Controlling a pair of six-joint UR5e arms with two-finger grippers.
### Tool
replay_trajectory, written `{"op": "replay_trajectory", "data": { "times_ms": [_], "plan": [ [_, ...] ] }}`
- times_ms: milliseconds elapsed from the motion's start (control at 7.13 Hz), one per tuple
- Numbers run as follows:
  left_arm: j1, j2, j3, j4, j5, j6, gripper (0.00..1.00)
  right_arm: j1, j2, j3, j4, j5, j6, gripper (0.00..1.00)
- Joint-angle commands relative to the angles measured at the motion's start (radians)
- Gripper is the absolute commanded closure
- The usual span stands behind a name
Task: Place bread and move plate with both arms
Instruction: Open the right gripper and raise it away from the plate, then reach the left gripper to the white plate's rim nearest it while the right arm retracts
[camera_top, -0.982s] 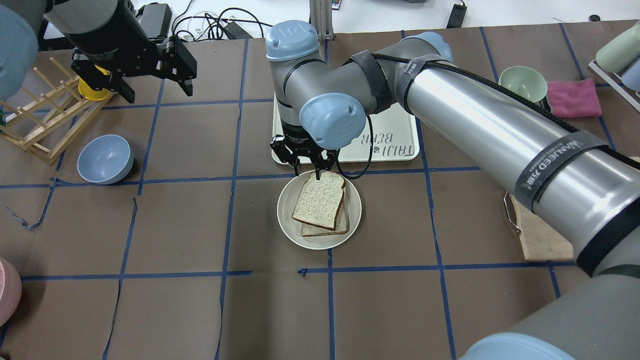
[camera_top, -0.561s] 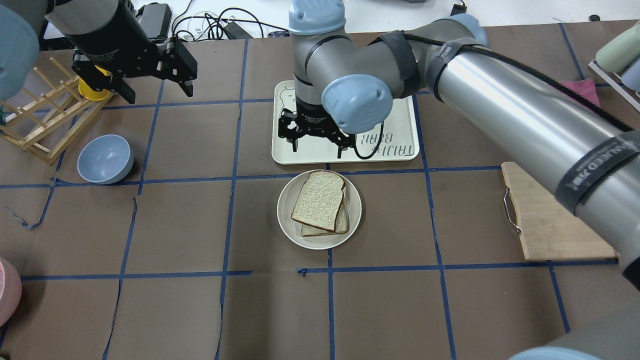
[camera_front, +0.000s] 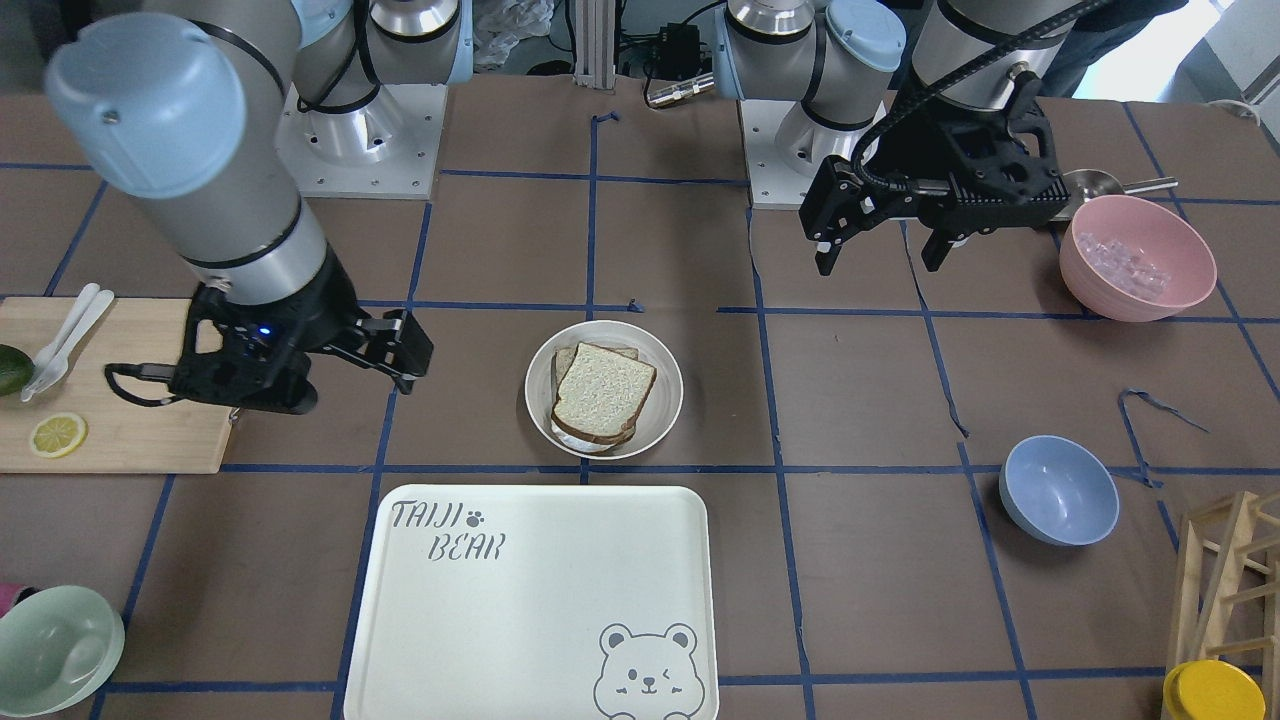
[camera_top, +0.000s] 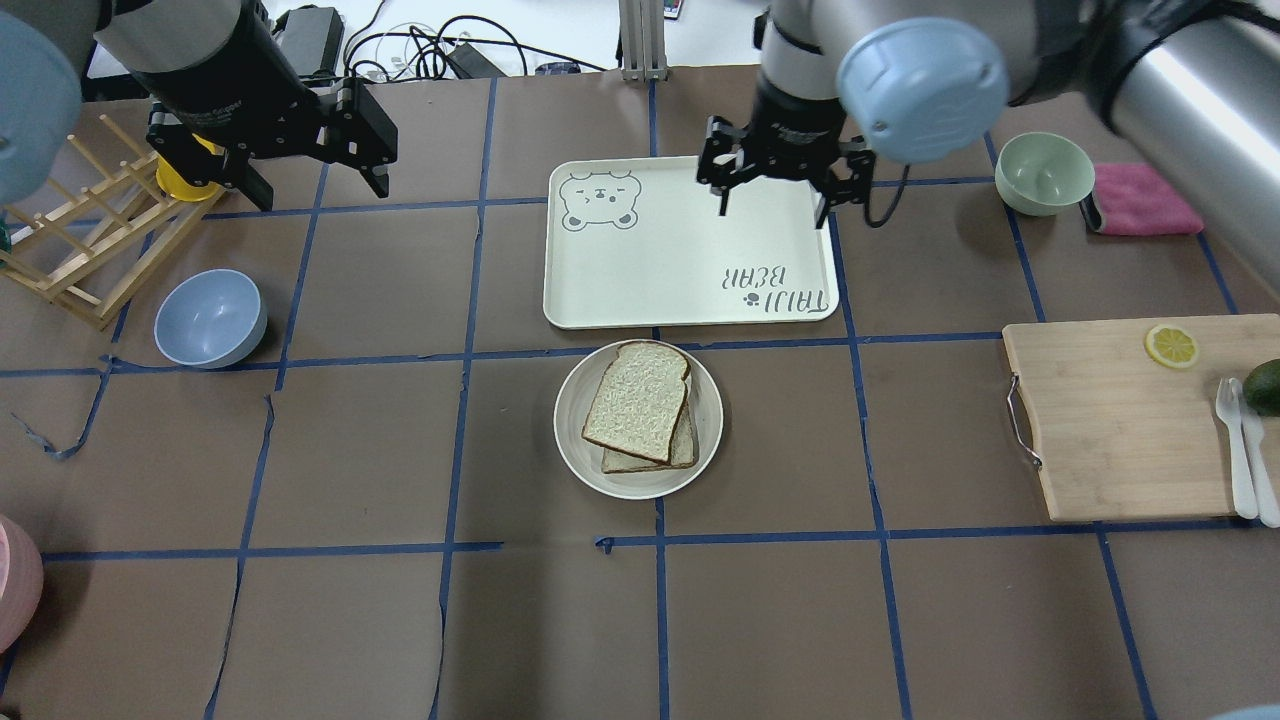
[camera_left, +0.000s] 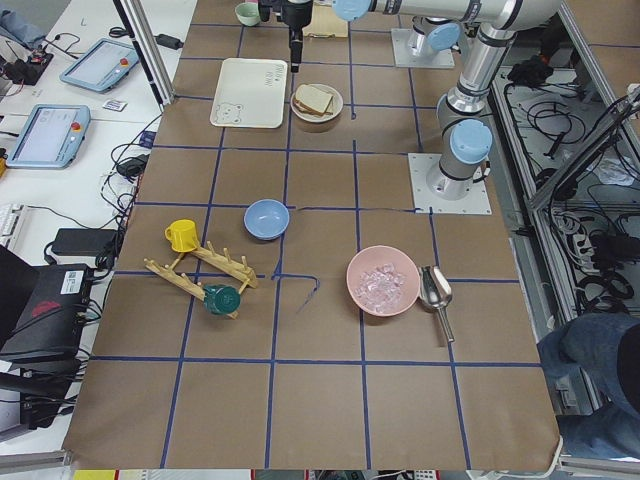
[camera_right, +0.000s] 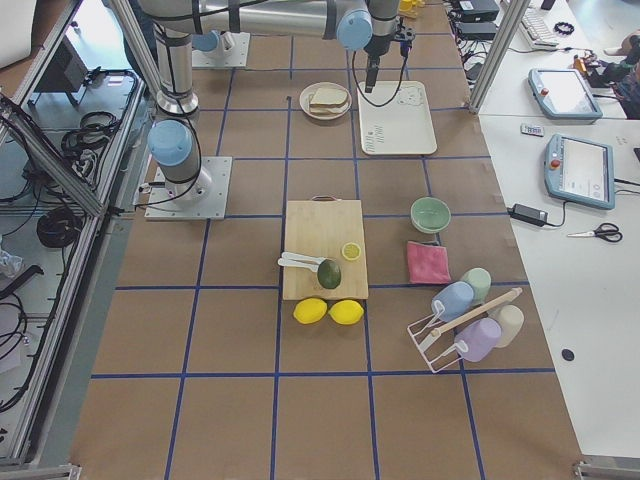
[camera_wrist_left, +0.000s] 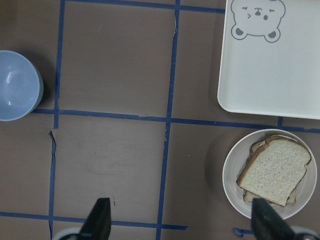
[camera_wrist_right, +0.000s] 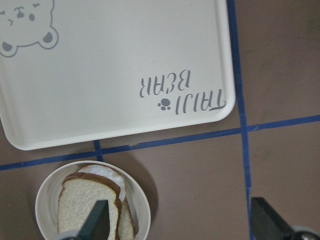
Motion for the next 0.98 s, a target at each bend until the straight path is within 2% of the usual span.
{"op": "replay_trajectory", "data": {
  "times_ms": [0, 140, 280, 701, 841],
  "plan": [
    [-0.051, -0.018, -0.039, 0.004, -0.01, -0.086, 0.0, -0.076, -0.096, 0.001, 0.109, -0.024, -0.17, 0.0],
    [-0.108, -0.041, -0.069, 0.049, -0.011, -0.155, 0.0, -0.102, -0.136, 0.001, 0.161, -0.024, -0.176, 0.0],
    [-0.139, -0.066, -0.117, 0.174, -0.014, -0.18, 0.0, -0.105, -0.158, 0.001, 0.173, -0.022, -0.174, 0.0],
    [-0.174, -0.104, -0.386, 0.518, -0.049, -0.184, 0.0, -0.101, -0.181, 0.035, 0.159, -0.022, -0.16, 0.0],
    [-0.174, -0.127, -0.443, 0.6, -0.055, -0.181, 0.0, -0.098, -0.193, 0.054, 0.154, -0.017, -0.157, 0.0]
  ]
}}
